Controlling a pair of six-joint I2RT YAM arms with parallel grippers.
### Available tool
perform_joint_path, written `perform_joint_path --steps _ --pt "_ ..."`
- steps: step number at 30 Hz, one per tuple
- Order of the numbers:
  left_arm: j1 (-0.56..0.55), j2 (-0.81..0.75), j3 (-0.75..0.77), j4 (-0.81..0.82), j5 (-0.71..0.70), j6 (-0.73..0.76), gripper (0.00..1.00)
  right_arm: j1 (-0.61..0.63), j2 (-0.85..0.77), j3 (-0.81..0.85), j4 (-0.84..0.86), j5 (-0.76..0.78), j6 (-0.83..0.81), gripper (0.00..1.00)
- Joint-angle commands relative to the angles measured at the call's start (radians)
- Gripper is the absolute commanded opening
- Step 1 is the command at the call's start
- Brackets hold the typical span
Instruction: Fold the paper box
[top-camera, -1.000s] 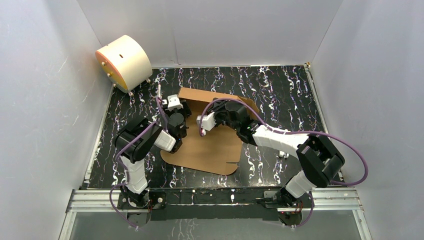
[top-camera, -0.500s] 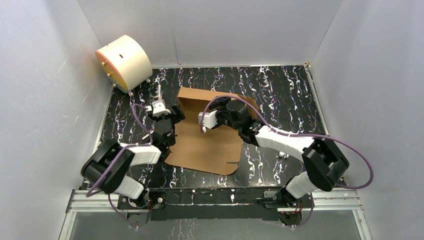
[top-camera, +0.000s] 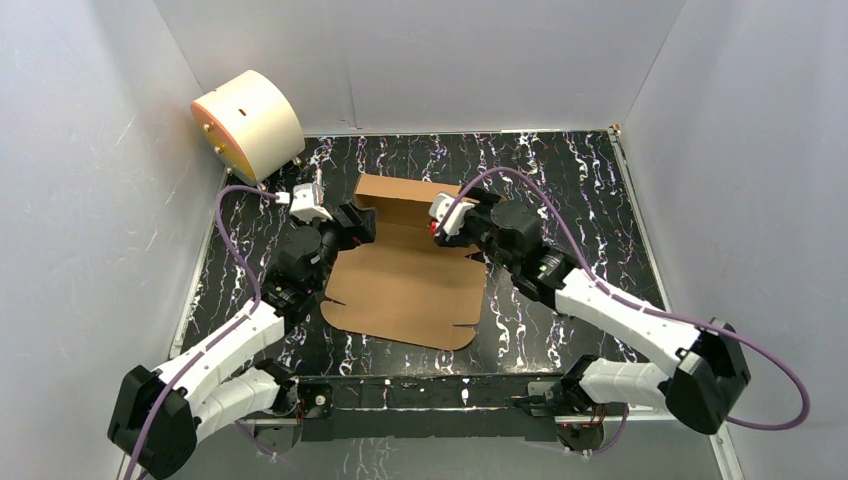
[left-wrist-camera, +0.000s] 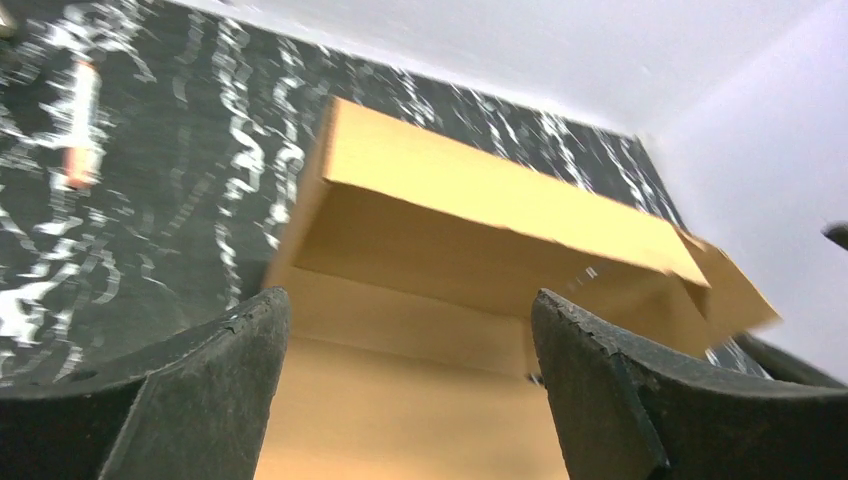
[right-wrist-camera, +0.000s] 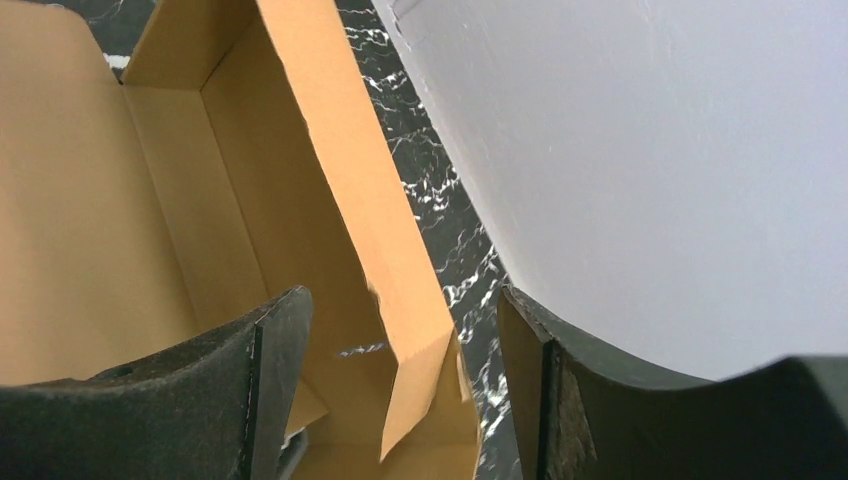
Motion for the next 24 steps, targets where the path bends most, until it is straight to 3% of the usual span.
perform_joint_path --steps 1,7,12,18,24 --pt "0.003 -0.008 0.054 -0.179 0.282 -0.077 0.87 -0.001 -0.094 -0.053 -0.017 0.13 0.248 0.77" --pt "0.0 0.037 0.065 -0.193 0.498 -0.115 0.88 -0.055 -0.22 -0.152 -0.005 0.212 0.425 0.77" --pt "-0.049 0.073 0.026 -0.114 0.54 -0.135 0.88 -0.168 -0.299 -0.214 -0.042 0.228 0.587 0.78" --pt "-0.118 0.161 0.04 -0.063 0.513 -0.117 0.88 -0.396 -0.323 -0.313 0.005 0.026 0.74 0.75" --pt "-0.172 0.216 0.057 -0.02 0.464 -0.076 0.88 -0.454 -0.28 -0.397 0.166 -0.113 0.778 0.72"
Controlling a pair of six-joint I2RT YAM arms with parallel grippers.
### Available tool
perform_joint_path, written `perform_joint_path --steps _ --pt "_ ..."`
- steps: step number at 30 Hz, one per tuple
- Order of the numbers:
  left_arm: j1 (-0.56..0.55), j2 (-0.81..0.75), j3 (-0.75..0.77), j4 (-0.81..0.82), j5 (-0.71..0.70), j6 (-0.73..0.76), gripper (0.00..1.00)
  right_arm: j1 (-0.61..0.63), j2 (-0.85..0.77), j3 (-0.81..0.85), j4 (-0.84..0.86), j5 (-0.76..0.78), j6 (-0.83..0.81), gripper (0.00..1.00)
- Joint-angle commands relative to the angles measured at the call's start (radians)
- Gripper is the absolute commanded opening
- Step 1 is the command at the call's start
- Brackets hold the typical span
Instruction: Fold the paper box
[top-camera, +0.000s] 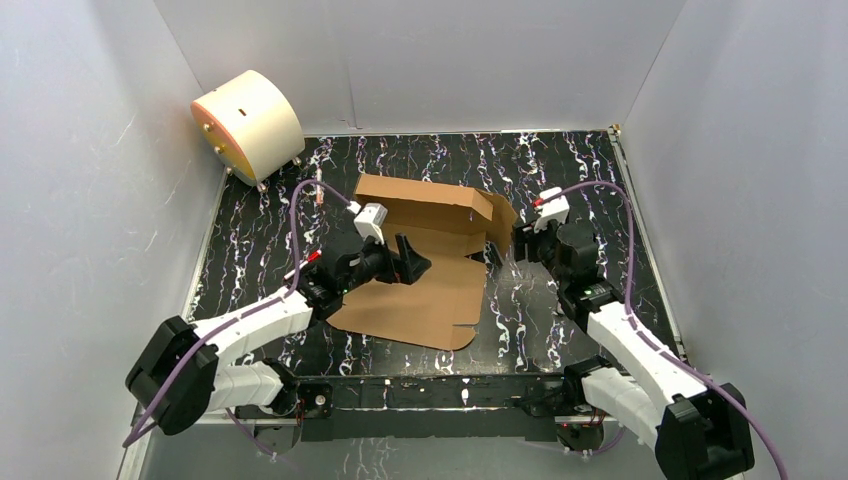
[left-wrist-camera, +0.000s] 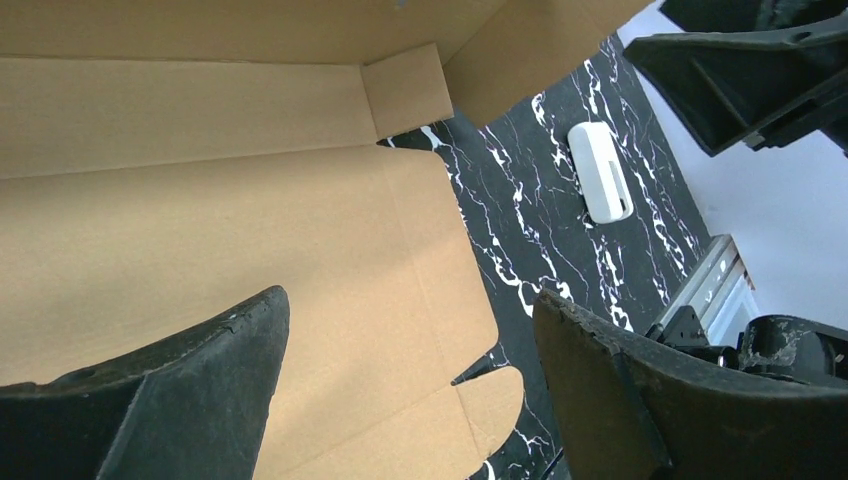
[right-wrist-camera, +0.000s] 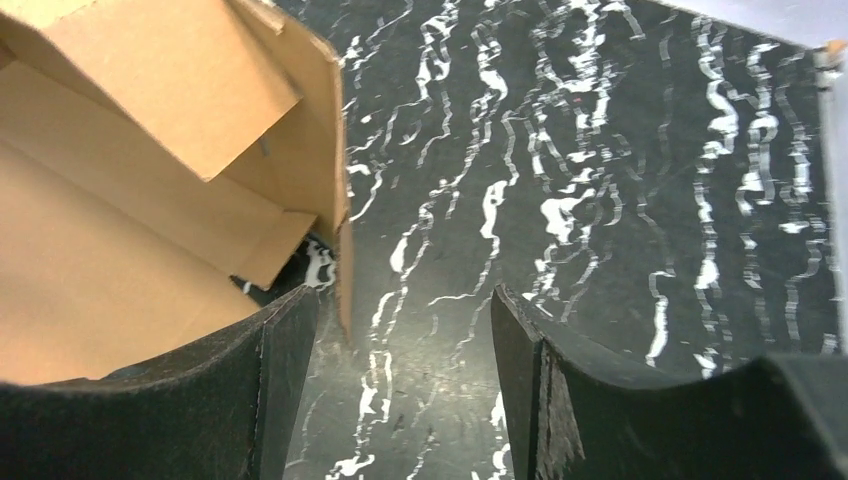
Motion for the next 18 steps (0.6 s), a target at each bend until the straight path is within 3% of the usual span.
perform_joint_path --steps 1,7,11,18 --pt "-0.037 0.022 0.035 0.061 -0.034 0.049 0.88 -0.016 0.03 -0.034 0.2 -0.137 0.076 0.71" --pt "-0.08 0.106 0.074 0.104 -0.063 0.119 0.88 -0.027 0.077 -0.069 0.317 -0.186 0.088 0.69" --pt "-0.117 0.176 0.114 0.15 -0.093 0.183 0.88 -0.034 0.129 -0.083 0.354 -0.155 0.088 0.63" --pt "-0.186 0.33 0.218 0.208 -0.19 0.327 0.88 -0.036 0.186 -0.096 0.412 -0.156 0.136 0.4"
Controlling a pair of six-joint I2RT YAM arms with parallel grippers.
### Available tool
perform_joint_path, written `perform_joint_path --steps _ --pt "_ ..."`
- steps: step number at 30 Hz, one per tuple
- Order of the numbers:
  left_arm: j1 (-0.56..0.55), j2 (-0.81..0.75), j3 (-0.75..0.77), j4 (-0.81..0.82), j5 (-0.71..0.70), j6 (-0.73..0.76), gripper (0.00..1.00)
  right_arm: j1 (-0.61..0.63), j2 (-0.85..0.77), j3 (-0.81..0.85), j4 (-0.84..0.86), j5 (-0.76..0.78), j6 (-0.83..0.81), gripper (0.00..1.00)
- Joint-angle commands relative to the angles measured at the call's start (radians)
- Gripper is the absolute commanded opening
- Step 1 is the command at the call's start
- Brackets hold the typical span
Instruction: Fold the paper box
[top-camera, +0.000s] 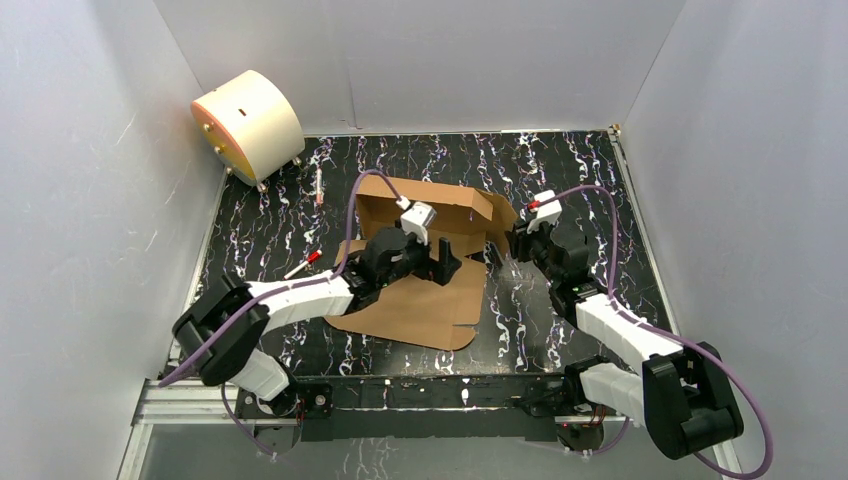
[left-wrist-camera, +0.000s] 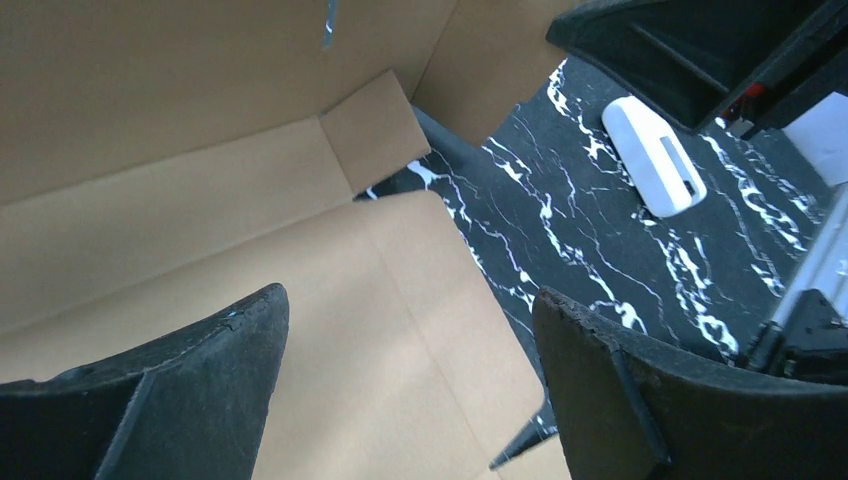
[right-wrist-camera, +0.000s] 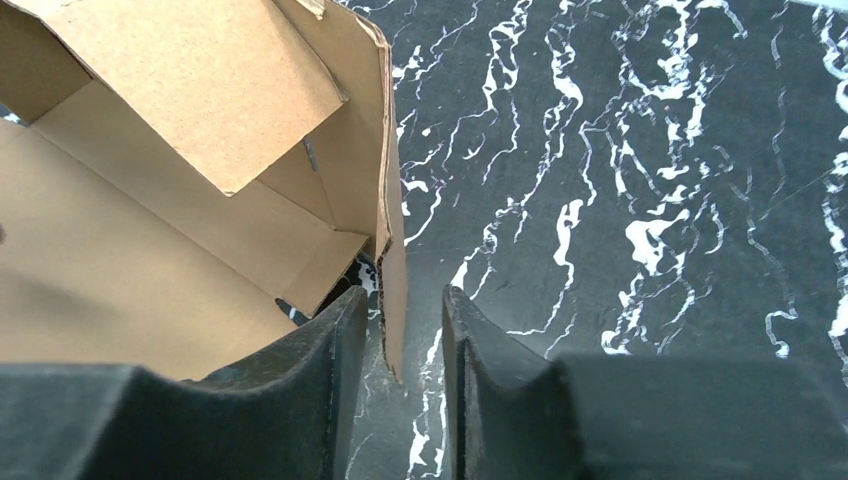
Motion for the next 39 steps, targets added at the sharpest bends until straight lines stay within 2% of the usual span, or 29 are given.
perform_joint_path --steps 1,7,10,18,30,36,39 --pt "-0.056 0.071 0.077 0.099 -0.11 0.144 0.88 -0.004 0.016 0.0 0.108 -0.003 0.051 0.36" --pt "-0.114 0.194 0.096 0.241 -0.243 0.21 0.88 -0.004 0.0 -0.015 0.105 -0.012 0.105 0.21" --pt "-0.143 0.249 0.074 0.374 -0.31 0.262 0.88 -0.004 -0.013 -0.032 0.123 -0.005 0.131 0.13" --pt "-0.198 0.453 0.117 0.645 -0.446 0.453 0.88 -0.003 -0.028 -0.043 0.116 -0.014 0.154 0.01" --pt "-0.203 0.677 0.294 0.756 -0.641 0.582 0.87 0.0 -0.06 -0.039 0.085 -0.017 0.168 0.0" --pt "-0.2 0.723 0.31 0.818 -0.694 0.602 0.69 0.002 -0.07 -0.038 0.078 -0.025 0.162 0.0" --pt "-0.194 0.728 0.307 0.82 -0.715 0.585 0.63 0.002 -0.075 -0.037 0.074 -0.03 0.157 0.0"
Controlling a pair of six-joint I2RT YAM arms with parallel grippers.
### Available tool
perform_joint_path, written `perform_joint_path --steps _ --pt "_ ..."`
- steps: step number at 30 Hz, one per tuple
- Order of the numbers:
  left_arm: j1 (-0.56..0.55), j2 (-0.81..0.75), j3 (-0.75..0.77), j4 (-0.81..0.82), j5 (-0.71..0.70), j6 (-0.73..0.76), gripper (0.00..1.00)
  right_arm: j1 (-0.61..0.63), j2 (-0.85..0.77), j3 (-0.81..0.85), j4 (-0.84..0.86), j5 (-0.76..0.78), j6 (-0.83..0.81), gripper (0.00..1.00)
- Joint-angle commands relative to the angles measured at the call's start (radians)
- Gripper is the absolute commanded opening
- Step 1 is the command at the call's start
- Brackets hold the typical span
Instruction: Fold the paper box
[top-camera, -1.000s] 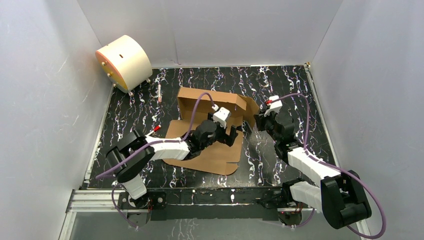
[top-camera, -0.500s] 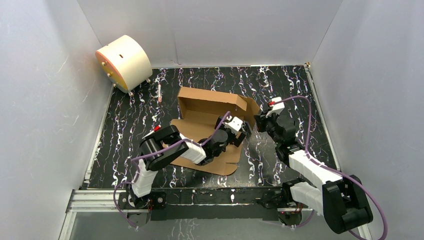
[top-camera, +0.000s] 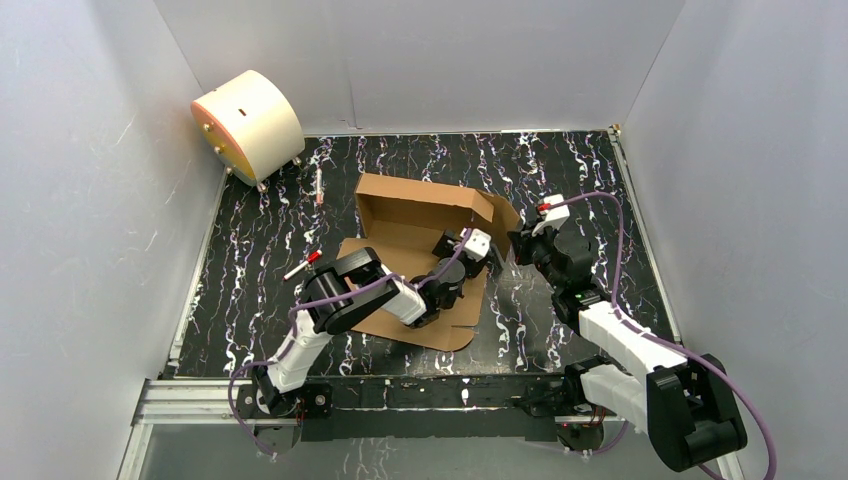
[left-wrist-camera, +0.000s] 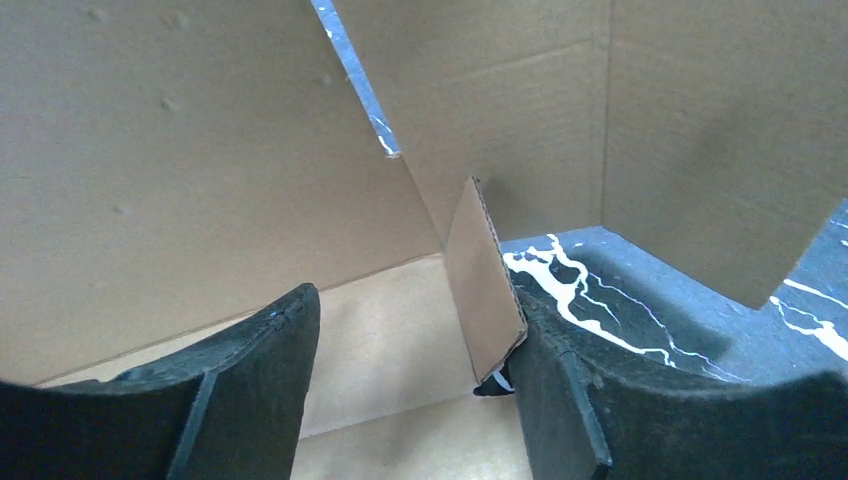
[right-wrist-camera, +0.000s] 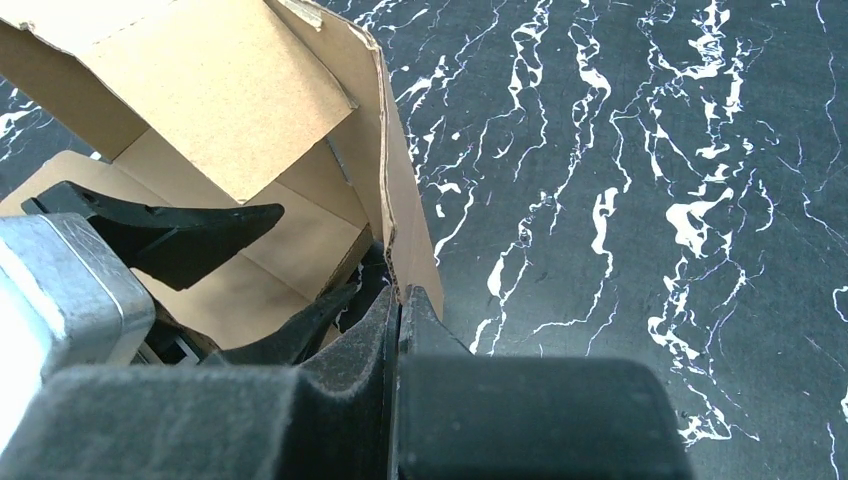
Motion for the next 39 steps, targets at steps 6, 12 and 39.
perform_joint_path --steps 6,12,39 --pt "0.04 -0.04 -0.029 0.126 -0.043 -0.102 0.51 0.002 -0.027 0.007 0.053 -0.046 0.003 0.0" --pt "0.065 -0.074 -0.075 0.111 -0.016 -0.22 0.36 0.002 -0.027 -0.001 0.079 -0.075 -0.006 0.01" --pt "0.133 -0.277 -0.251 0.076 0.243 -0.56 0.63 0.002 0.018 -0.027 0.181 -0.16 -0.024 0.04"
